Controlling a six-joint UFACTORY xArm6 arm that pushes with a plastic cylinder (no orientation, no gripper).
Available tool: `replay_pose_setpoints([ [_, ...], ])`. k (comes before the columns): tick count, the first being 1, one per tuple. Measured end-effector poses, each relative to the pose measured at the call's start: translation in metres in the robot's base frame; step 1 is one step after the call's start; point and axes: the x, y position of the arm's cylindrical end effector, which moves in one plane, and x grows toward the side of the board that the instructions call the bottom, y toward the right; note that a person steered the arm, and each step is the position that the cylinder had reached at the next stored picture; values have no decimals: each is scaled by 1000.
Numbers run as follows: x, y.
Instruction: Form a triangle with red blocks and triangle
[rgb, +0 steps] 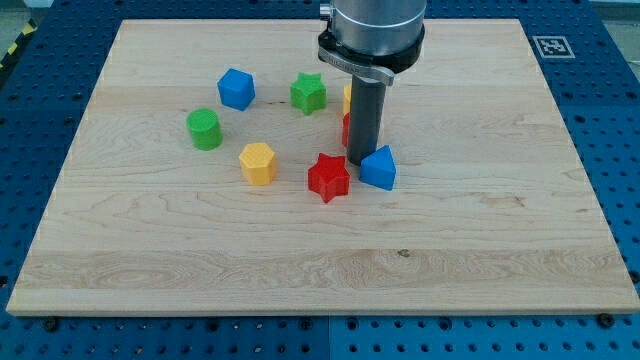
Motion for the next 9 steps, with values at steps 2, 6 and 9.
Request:
replay_pose_setpoints([
  [2, -21, -20],
  [6, -55, -62],
  [9, -66, -37],
])
